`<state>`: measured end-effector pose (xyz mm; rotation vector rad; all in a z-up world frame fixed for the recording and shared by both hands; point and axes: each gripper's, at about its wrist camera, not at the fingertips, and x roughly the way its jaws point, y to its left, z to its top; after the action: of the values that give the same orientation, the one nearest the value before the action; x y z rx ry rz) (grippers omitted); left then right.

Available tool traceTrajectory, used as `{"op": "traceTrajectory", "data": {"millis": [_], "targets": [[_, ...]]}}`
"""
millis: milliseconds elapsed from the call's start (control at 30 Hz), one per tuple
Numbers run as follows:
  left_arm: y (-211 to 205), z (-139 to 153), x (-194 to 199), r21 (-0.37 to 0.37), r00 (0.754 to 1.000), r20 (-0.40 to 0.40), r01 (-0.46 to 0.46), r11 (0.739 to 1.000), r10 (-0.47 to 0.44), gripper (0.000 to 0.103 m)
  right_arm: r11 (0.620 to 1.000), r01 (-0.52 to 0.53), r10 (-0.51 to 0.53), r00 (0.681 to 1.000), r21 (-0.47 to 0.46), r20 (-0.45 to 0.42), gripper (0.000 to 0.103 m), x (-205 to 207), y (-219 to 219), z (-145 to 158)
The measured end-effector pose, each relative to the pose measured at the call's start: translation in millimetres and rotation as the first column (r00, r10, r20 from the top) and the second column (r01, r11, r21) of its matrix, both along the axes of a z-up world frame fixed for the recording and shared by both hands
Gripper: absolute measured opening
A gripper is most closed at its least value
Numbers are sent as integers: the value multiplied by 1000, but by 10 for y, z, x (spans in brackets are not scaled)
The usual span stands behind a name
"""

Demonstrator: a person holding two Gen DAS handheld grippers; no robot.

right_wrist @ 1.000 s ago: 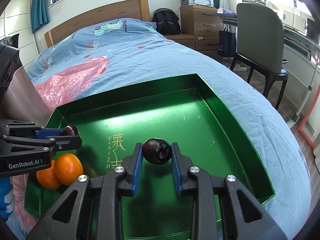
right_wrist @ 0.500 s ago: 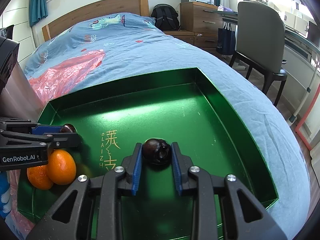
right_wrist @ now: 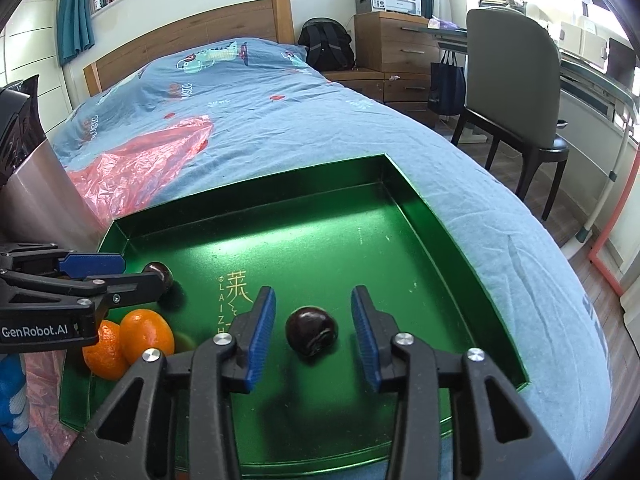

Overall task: Organize fruits
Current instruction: 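Open both tools to release the plums beside the oranges, then move both open tools back over the remaining fruit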

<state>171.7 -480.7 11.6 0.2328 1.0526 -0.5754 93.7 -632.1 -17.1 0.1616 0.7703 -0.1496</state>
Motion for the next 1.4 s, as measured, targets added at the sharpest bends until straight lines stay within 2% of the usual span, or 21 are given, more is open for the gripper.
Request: {"op": "traceTrajectory", "data": {"millis": [233, 567, 1100, 1133, 1233, 1400], "targets": [[70, 252, -338, -19, 998, 47, 34, 999, -33, 49, 999, 33, -33, 999, 7, 23, 50, -209, -21, 196], [371, 547, -761, -43, 996, 87, 38, 998, -34, 50, 999, 47, -47, 998, 13, 45, 51, -515, 111, 449], [1247, 508, -1390, -23, 993, 100, -65, 998, 67, 52, 999, -8, 6, 999, 31, 38, 52, -933, 664, 588], [1306, 510, -1421, -21, 992, 104, -75, 997, 76, 53, 999, -13, 11, 999, 33, 38, 53, -953, 705, 599], [1514, 513, -1509, -18, 987, 113, -109, 994, 111, 56, 999, -30, 28, 999, 38, 43, 68, -1019, 840, 624], [1813, 499, -1616, -8, 979, 124, -165, 986, 165, 58, 996, -74, 72, 997, 45, 39, 69, -1090, 1100, 641]]}}
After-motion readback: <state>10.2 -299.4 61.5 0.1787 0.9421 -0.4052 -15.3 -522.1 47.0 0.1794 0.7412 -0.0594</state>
